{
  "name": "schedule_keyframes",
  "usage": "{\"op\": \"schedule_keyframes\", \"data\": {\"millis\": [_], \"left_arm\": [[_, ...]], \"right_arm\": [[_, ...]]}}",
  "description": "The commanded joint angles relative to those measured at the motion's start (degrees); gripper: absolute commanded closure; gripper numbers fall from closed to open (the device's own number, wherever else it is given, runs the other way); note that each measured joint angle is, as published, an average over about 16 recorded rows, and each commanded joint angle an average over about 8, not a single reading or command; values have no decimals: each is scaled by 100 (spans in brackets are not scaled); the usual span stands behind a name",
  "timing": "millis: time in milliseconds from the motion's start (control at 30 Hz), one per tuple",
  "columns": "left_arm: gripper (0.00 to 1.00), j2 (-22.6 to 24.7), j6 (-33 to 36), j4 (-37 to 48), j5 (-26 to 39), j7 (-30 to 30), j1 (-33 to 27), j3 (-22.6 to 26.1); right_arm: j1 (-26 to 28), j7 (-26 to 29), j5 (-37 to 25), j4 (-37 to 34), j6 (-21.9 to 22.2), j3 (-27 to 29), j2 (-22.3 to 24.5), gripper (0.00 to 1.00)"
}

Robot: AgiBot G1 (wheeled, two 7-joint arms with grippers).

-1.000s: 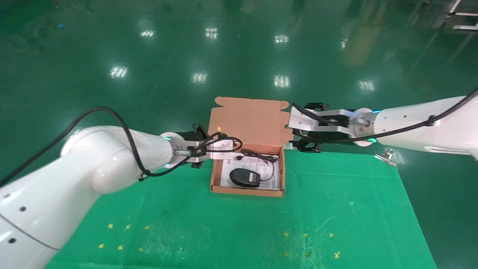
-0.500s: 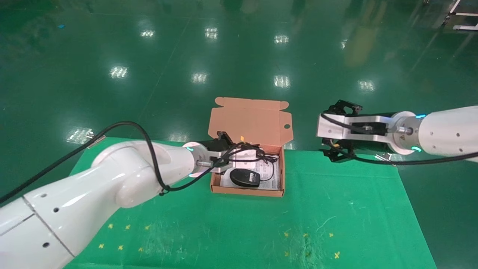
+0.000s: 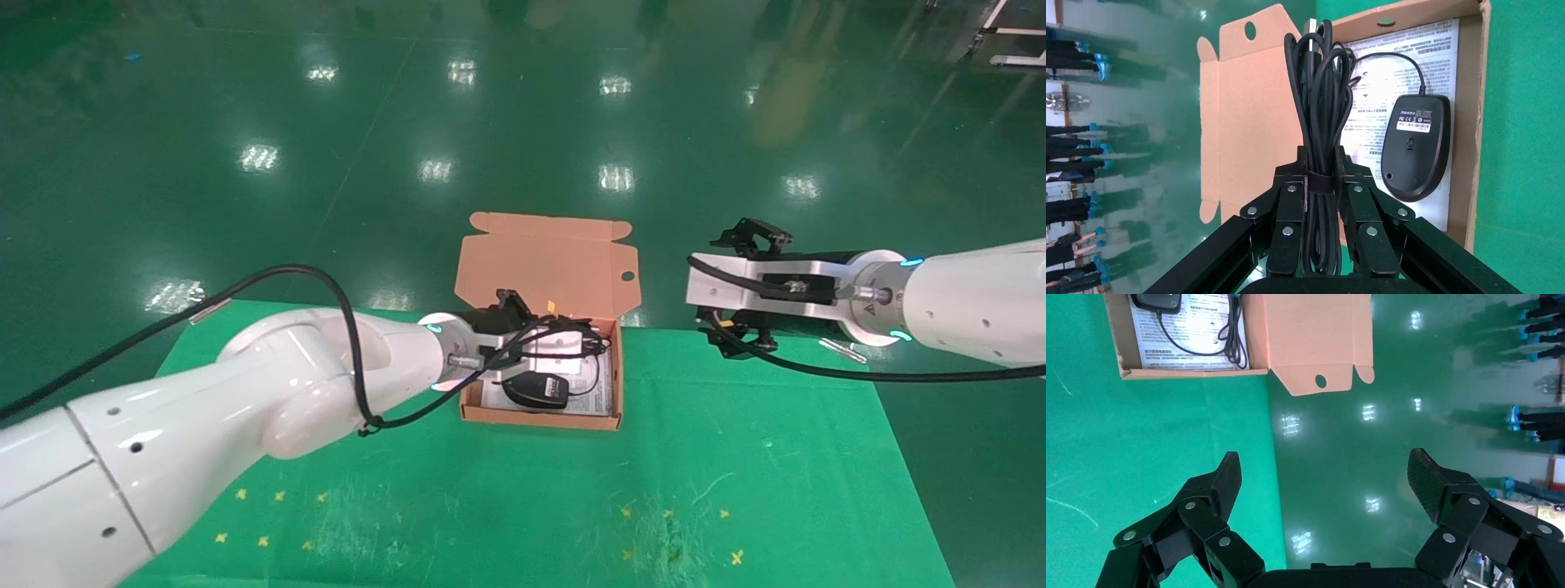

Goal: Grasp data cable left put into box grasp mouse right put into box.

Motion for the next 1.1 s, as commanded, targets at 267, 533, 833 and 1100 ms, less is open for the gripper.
{"op": "schedule_keyframes", "data": {"millis": [267,533,833,1100], "left_arm": [[0,1,-6,-16,-43,-13,-36,67],[0,-90,-5,-97,-39,-17,-4,11],[0,-324,35,-231,-31,-236,-407,-178],[0,-450,210,-261,55,-475,-694,-371]], "right_arm": [[-3,32,-42,28,-9,-4,7,0],[-5,16,-2,-6,-6,-1,-4,0],[174,-11,-316,29,-12,19,-60,0],[353,-68,-686,213,-309,-30,-156,0]]}}
